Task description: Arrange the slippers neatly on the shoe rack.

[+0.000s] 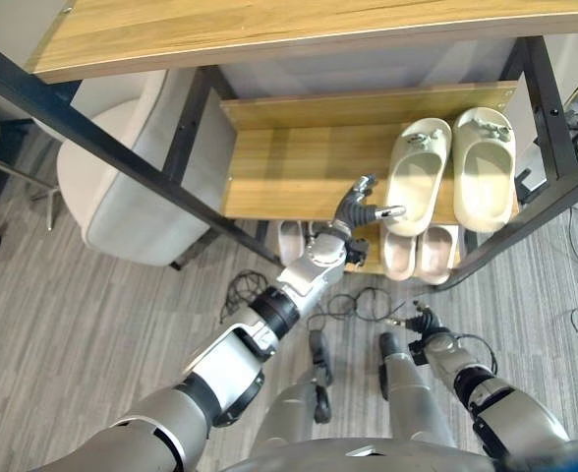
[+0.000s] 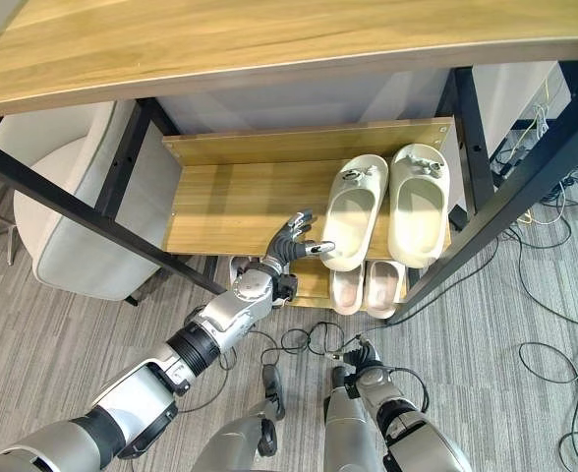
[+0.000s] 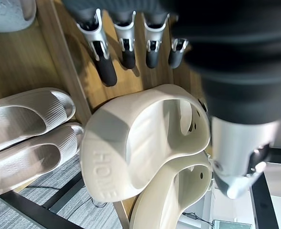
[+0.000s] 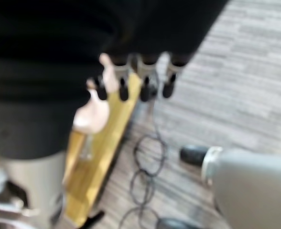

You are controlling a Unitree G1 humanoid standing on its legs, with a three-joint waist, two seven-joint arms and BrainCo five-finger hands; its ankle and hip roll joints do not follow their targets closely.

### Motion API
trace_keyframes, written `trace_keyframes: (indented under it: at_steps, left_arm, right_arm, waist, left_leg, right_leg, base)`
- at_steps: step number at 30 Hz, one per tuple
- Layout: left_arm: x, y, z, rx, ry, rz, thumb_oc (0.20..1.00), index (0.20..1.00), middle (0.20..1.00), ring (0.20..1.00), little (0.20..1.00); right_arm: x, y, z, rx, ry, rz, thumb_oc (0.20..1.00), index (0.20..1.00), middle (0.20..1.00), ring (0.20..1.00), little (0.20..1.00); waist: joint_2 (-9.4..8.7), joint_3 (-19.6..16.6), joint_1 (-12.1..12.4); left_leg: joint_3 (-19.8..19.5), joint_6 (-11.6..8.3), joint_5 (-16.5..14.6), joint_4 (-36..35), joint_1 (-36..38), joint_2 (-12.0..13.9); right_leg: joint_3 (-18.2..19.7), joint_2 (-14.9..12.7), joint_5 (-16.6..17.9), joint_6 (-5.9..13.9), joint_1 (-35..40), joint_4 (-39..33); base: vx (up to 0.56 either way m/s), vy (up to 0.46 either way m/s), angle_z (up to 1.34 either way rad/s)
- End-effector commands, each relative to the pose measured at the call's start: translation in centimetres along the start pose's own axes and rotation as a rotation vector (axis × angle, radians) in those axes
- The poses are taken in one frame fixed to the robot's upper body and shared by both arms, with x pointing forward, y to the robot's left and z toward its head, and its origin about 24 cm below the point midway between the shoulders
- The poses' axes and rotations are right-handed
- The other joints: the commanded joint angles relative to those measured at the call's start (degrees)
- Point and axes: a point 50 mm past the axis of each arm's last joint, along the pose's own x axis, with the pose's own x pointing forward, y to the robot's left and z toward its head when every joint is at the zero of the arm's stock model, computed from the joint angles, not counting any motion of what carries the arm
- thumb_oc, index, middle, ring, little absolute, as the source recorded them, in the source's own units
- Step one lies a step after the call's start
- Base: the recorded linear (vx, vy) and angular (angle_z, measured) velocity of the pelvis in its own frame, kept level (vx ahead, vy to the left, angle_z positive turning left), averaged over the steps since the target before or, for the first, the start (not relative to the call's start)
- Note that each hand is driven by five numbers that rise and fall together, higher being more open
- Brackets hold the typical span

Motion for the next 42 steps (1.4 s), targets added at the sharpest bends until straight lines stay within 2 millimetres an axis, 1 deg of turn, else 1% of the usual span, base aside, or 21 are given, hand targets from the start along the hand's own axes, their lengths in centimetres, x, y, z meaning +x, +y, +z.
trace_keyframes:
  at_steps: [1, 4, 9, 10, 14, 15, 16, 19, 20, 22, 23, 24, 25, 26, 27, 29, 31, 37, 39, 41, 42]
  left_arm:
    - [1.2, -0.9, 3.0, -0.035, -0.103, 0.031, 1.000, 1.000, 1.000, 1.000, 1.000]
    - [1.1, -0.4, 3.8, 0.003, -0.149, 0.043, 1.000, 1.000, 1.000, 1.000, 1.000]
    - [0.2, 3.4, 4.9, 0.187, -0.253, 0.157, 1.000, 1.000, 1.000, 1.000, 1.000]
    - [0.2, 3.4, 4.9, 0.187, -0.252, 0.157, 1.000, 1.000, 1.000, 1.000, 1.000]
    - [-0.4, 5.7, 5.2, 0.307, -0.300, 0.258, 1.000, 1.000, 1.000, 1.000, 1.000]
    - [-1.1, 6.7, 5.5, 0.312, -0.332, 0.287, 1.000, 1.000, 1.000, 1.000, 1.000]
    - [-1.1, 6.7, 5.5, 0.313, -0.332, 0.287, 1.000, 1.000, 1.000, 1.000, 1.000]
    - [-3.0, 8.6, 5.5, 0.331, -0.374, 0.314, 1.000, 1.000, 1.000, 1.000, 1.000]
    - [-3.0, 8.6, 5.5, 0.331, -0.374, 0.314, 1.000, 1.000, 1.000, 1.000, 1.000]
    - [-4.7, 10.1, 3.6, 0.335, -0.334, 0.316, 1.000, 1.000, 1.000, 1.000, 1.000]
    - [-5.5, 10.4, 2.7, 0.330, -0.309, 0.303, 1.000, 1.000, 1.000, 1.000, 1.000]
    - [-7.4, 11.1, 0.8, 0.311, -0.253, 0.282, 1.000, 1.000, 1.000, 1.000, 1.000]
    - [-7.4, 11.1, 0.8, 0.311, -0.252, 0.283, 1.000, 1.000, 1.000, 1.000, 1.000]
    - [-9.0, 11.5, -1.1, 0.298, -0.186, 0.256, 1.000, 1.000, 1.000, 1.000, 1.000]
    - [-9.1, 11.6, -1.1, 0.299, -0.185, 0.257, 1.000, 1.000, 1.000, 1.000, 1.000]
    - [-11.8, 12.4, -3.7, 0.282, -0.069, 0.215, 1.000, 1.000, 1.000, 1.000, 1.000]
    - [-13.5, 12.8, -5.2, 0.266, 0.009, 0.186, 1.000, 1.000, 1.000, 1.000, 1.000]
    - [-16.3, 14.1, -5.3, 0.284, 0.060, 0.149, 1.000, 1.000, 1.000, 1.000, 1.000]
    - [-16.6, 14.3, -5.2, 0.282, 0.061, 0.151, 1.000, 1.000, 1.000, 1.000, 1.000]
    - [-16.6, 14.5, -4.9, 0.284, 0.050, 0.163, 1.000, 1.000, 1.000, 1.000, 1.000]
    - [-16.6, 14.6, -4.6, 0.300, 0.041, 0.165, 1.000, 1.000, 1.000, 1.000, 1.000]
  right_arm:
    - [0.3, -0.3, 1.7, -0.017, -0.048, -0.018, 1.000, 1.000, 1.000, 1.000, 1.000]
    - [0.2, -0.3, 1.5, -0.005, -0.048, -0.021, 1.000, 1.000, 1.000, 1.000, 1.000]
    - [0.1, -0.2, 1.5, 0.034, -0.072, -0.019, 1.000, 1.000, 1.000, 1.000, 1.000]
    - [0.1, -0.2, 1.5, 0.034, -0.072, -0.019, 1.000, 1.000, 1.000, 1.000, 1.000]
    - [0.1, -0.3, 2.2, 0.049, -0.105, -0.019, 1.000, 1.000, 1.000, 1.000, 1.000]
    - [0.0, -0.4, 3.4, 0.035, -0.155, -0.023, 1.000, 1.000, 1.000, 1.000, 1.000]
    - [0.0, -0.4, 3.4, 0.034, -0.156, -0.023, 1.000, 1.000, 1.000, 1.000, 1.000]
    - [-0.5, -1.9, 8.6, -0.034, -0.376, -0.069, 1.000, 1.000, 1.000, 1.000, 1.000]
    - [-0.5, -1.9, 8.6, -0.035, -0.376, -0.069, 1.000, 1.000, 1.000, 1.000, 1.000]
    - [-1.1, -3.5, 11.9, -0.078, -0.496, -0.113, 1.000, 1.000, 1.000, 1.000, 1.000]
    - [-1.1, -3.6, 11.5, -0.095, -0.487, -0.114, 1.000, 1.000, 1.000, 1.000, 1.000]
    - [-0.8, -3.6, 10.1, -0.089, -0.442, -0.115, 1.000, 1.000, 1.000, 1.000, 1.000]
    - [-0.8, -3.6, 10.1, -0.089, -0.442, -0.114, 1.000, 1.000, 1.000, 1.000, 1.000]
    - [-0.6, -3.4, 8.5, -0.084, -0.392, -0.105, 1.000, 1.000, 1.000, 1.000, 1.000]
    - [-0.6, -3.3, 8.5, -0.084, -0.392, -0.104, 1.000, 1.000, 1.000, 1.000, 1.000]
    - [-0.6, -2.3, 5.4, -0.094, -0.312, -0.061, 1.000, 1.000, 1.000, 1.000, 1.000]
    - [-0.7, -1.7, 3.8, -0.092, -0.271, -0.030, 1.000, 1.000, 1.000, 1.000, 1.000]
    - [-1.1, 0.0, 0.9, -0.061, -0.186, 0.046, 1.000, 1.000, 1.000, 1.000, 1.000]
    - [-1.1, 0.1, 0.9, -0.057, -0.186, 0.052, 1.000, 1.000, 1.000, 1.000, 1.000]
    - [-1.1, 0.4, 2.1, -0.041, -0.215, 0.057, 1.000, 1.000, 1.000, 1.000, 1.000]
    - [-1.1, 0.3, 4.1, -0.032, -0.281, 0.049, 1.000, 1.000, 1.000, 1.000, 1.000]
  waist:
    - [0.11, 0.8, -0.7]
    - [0.03, 0.8, -0.5]
    - [-0.91, 1.0, 0.4]
    - [-0.91, 1.0, 0.4]
    - [-1.77, 1.1, 0.7]
    - [-2.10, 1.3, 1.1]
    - [-2.09, 1.2, 1.0]
    - [-2.62, 1.4, 1.9]
    - [-2.61, 1.4, 1.9]
    - [-3.26, 1.8, 2.8]
    - [-3.42, 1.9, 3.0]
    - [-3.76, 2.1, 3.6]
    - [-3.78, 2.0, 3.5]
    - [-4.18, 2.4, 3.9]
    - [-4.19, 2.2, 3.9]
    - [-4.84, 2.7, 4.5]
    - [-5.20, 2.9, 4.7]
    - [-6.03, 2.8, 5.2]
    - [-6.28, 2.7, 5.3]
    - [-6.70, 2.4, 5.7]
    - [-7.29, 2.1, 6.2]
  left_leg:
    - [-4.7, 0.58, -4.7, 4.8, -3.7, -1.5]
    - [-4.8, 0.62, -4.7, 5.0, -3.8, -1.5]
    - [-5.5, 0.45, -5.0, 5.5, -3.4, -1.4]
    - [-5.5, 0.45, -5.0, 5.5, -3.4, -1.4]
    - [-5.7, 0.18, -5.0, 5.3, -3.0, -1.3]
    - [-5.9, 0.10, -5.0, 5.2, -3.0, -1.3]
    - [-5.9, 0.11, -4.7, 5.0, -3.1, -1.3]
    - [-6.1, 0.06, -4.7, 4.9, -3.0, -1.2]
    - [-6.1, 0.06, -4.6, 4.9, -3.0, -1.2]
    - [-6.3, 0.19, -4.7, 5.1, -2.9, -1.1]
    - [-6.4, 0.26, -5.1, 5.2, -2.6, -1.1]
    - [-6.5, 0.43, -5.2, 5.4, -2.2, -1.1]
    - [-6.5, 0.44, -4.9, 5.2, -2.3, -1.1]
    - [-6.8, 0.61, -5.3, 5.4, -1.6, -1.2]
    - [-6.8, 0.62, -5.0, 5.2, -1.8, -1.2]
    - [-7.0, 0.77, -5.5, 5.0, -0.4, -1.2]
    - [-7.1, 0.84, -5.6, 4.7, 0.5, -1.3]
    - [-7.4, 0.97, -4.8, 2.1, 3.0, -1.4]
    - [-7.5, 0.99, -4.7, 1.8, 3.5, -1.4]
    - [-7.6, 1.06, -4.6, 1.4, 3.9, -1.4]
    - [-8.0, 1.17, -4.5, 0.9, 4.4, -1.4]
  right_leg:
    - [-1.9, -3.7, 8.5, 2.82, 0.5, -12.5]
    - [-2.0, -3.7, 8.3, 2.82, 0.5, -12.2]
    - [-2.8, -3.9, 7.7, 2.81, 1.5, -11.6]
    - [-2.8, -3.9, 7.7, 2.81, 1.5, -11.6]
    - [-3.3, -3.9, 7.5, 2.89, 2.3, -12.0]
    - [-3.5, -3.9, 7.5, 2.92, 2.4, -12.1]
    - [-3.5, -3.9, 7.8, 2.91, 2.3, -12.3]
    - [-3.8, -3.9, 7.8, 2.88, 2.5, -12.2]
    - [-3.8, -3.9, 7.8, 2.88, 2.5, -12.2]
    - [-4.1, -4.0, 7.8, 2.87, 2.9, -11.9]
    - [-4.3, -4.1, 7.4, 2.91, 3.3, -11.5]
    - [-4.7, -4.2, 7.3, 2.94, 4.0, -11.5]
    - [-4.7, -4.2, 7.6, 2.93, 3.9, -11.8]
    - [-5.1, -4.3, 7.2, 2.97, 5.0, -11.6]
    - [-5.1, -4.2, 7.5, 2.96, 4.9, -11.8]
    - [-5.7, -4.3, 7.1, 3.15, 6.7, -11.9]
    - [-6.2, -4.4, 7.3, 3.36, 7.8, -12.3]
    - [-7.3, -4.3, 8.5, 3.83, 10.0, -14.4]
    - [-7.6, -4.4, 8.6, 3.86, 10.4, -14.6]
    - [-7.9, -4.4, 8.7, 3.96, 11.0, -15.1]
    - [-8.1, -4.4, 8.8, 4.12, 11.5, -15.2]
  base:
    - [0.00, 0.000, 0.00]
    - [0.00, 0.000, 0.00]
    - [0.01, -0.010, 0.04]
    - [0.01, -0.008, 0.09]
    - [0.00, -0.017, 0.09]
    - [-0.02, -0.011, 0.07]
    - [-0.01, -0.003, 0.06]
    - [-0.02, -0.005, 0.05]
    - [0.00, 0.000, 0.00]
    - [0.00, -0.003, 0.05]
    - [0.00, -0.003, 0.06]
    - [0.01, 0.001, 0.05]
    - [0.01, -0.004, 0.10]
    - [0.00, 0.001, 0.11]
    - [0.01, 0.000, 0.19]
    - [0.01, 0.017, 0.24]
    - [0.00, 0.038, 0.08]
    - [0.00, 0.018, 0.02]
    - [0.00, 0.022, -0.05]
    - [0.01, 0.003, 0.02]
    - [0.01, -0.001, 0.07]
